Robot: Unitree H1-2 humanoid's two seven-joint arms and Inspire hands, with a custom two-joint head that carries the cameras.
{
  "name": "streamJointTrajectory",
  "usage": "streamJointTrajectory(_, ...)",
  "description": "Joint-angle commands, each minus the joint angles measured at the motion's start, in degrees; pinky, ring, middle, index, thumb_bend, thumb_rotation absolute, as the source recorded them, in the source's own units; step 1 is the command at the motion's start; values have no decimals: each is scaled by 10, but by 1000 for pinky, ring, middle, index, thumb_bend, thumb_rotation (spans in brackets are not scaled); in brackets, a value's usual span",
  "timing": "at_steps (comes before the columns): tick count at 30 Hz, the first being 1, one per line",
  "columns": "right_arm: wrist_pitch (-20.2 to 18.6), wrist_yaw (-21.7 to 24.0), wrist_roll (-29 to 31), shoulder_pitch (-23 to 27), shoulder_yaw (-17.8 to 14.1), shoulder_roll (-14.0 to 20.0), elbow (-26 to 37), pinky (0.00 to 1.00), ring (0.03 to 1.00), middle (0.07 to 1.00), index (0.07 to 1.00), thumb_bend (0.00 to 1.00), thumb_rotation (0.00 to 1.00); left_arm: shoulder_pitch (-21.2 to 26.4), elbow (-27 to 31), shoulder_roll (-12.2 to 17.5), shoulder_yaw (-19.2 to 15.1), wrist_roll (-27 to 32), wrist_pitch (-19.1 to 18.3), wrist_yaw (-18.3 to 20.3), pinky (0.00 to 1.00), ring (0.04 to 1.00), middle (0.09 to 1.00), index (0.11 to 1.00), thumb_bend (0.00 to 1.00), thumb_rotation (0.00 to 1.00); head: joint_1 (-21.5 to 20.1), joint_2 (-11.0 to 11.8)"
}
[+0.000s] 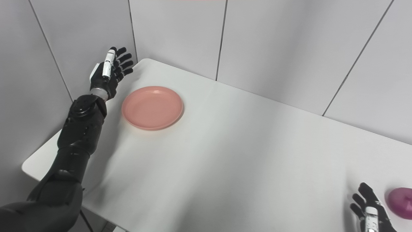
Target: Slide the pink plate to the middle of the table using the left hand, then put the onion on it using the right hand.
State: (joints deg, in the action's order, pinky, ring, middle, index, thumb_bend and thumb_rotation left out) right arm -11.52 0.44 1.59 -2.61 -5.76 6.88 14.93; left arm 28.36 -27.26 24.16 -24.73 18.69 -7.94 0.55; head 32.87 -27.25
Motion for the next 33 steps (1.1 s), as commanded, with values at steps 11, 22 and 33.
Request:
streamJointTrajectory(11, 16, 1, 1, 10, -5, 6, 10, 697, 817, 848, 809, 399, 863, 31, -16, 30, -13, 9, 19, 4, 871, 875, 869, 852, 318, 1000, 0, -1)
streamJointTrajectory(22, 19, 2, 5, 10, -7, 7, 8, 643, 798, 828, 785, 484, 831, 25, -57, 37, -16, 23, 46, 35, 829, 838, 832, 810, 266, 1000, -1, -1)
streamJointTrajectory(33, 14, 3, 4, 10, -5, 8, 14, 545, 772, 816, 773, 466, 822, 25, -78, 31, -13, 27, 55, 42, 827, 833, 826, 802, 286, 1000, -3, -3)
